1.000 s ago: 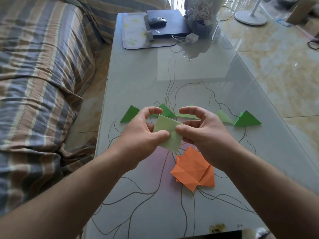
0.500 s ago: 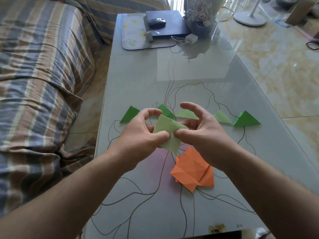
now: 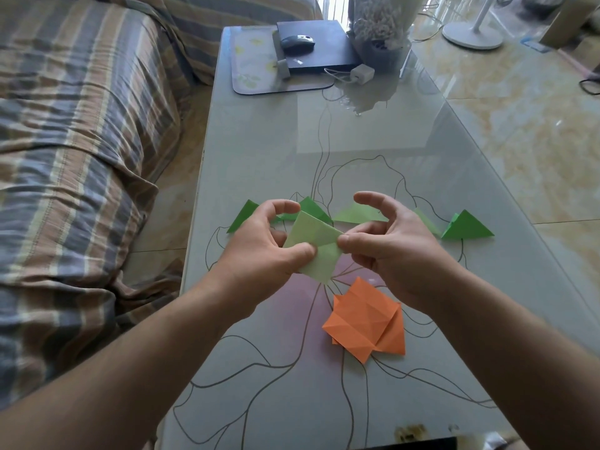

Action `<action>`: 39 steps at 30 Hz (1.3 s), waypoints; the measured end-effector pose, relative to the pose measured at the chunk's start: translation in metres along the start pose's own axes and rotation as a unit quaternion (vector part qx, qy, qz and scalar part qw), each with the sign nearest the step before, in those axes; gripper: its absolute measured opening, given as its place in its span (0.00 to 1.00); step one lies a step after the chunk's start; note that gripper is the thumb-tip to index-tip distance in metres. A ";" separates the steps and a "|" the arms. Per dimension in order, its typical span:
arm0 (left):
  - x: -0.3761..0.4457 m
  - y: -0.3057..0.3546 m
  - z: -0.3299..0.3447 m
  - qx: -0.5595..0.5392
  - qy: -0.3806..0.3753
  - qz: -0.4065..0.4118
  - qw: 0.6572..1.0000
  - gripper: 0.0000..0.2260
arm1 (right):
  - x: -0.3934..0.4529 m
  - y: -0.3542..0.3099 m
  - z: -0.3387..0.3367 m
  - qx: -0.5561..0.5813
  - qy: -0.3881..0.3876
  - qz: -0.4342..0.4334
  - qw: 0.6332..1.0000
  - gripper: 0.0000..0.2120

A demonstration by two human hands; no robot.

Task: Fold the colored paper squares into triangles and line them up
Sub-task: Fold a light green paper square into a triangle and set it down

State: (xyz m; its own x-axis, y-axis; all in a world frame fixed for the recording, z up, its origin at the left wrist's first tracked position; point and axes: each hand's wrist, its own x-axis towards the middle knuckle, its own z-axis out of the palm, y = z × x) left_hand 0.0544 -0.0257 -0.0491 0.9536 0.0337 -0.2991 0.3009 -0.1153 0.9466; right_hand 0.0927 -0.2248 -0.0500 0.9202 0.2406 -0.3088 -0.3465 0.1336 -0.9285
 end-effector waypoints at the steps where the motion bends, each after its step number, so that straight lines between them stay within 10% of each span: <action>1: 0.001 0.000 -0.001 -0.012 0.002 -0.003 1.000 0.24 | 0.000 0.000 0.000 -0.001 0.006 0.000 1.000 0.32; 27: 0.002 0.001 0.000 -0.137 -0.033 -0.037 0.989 0.18 | -0.001 0.001 -0.003 -0.055 -0.008 0.023 0.998 0.27; 39: 0.005 -0.002 0.001 -0.136 -0.006 -0.059 0.989 0.09 | -0.006 0.014 -0.001 -0.352 -0.055 -0.203 0.912 0.18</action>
State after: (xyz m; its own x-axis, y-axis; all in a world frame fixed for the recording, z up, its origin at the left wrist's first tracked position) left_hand 0.0583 -0.0259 -0.0528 0.9122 0.0197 -0.4093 0.4012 0.1608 0.9018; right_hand 0.0831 -0.2257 -0.0612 0.9091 0.4094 0.0770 0.2577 -0.4074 -0.8762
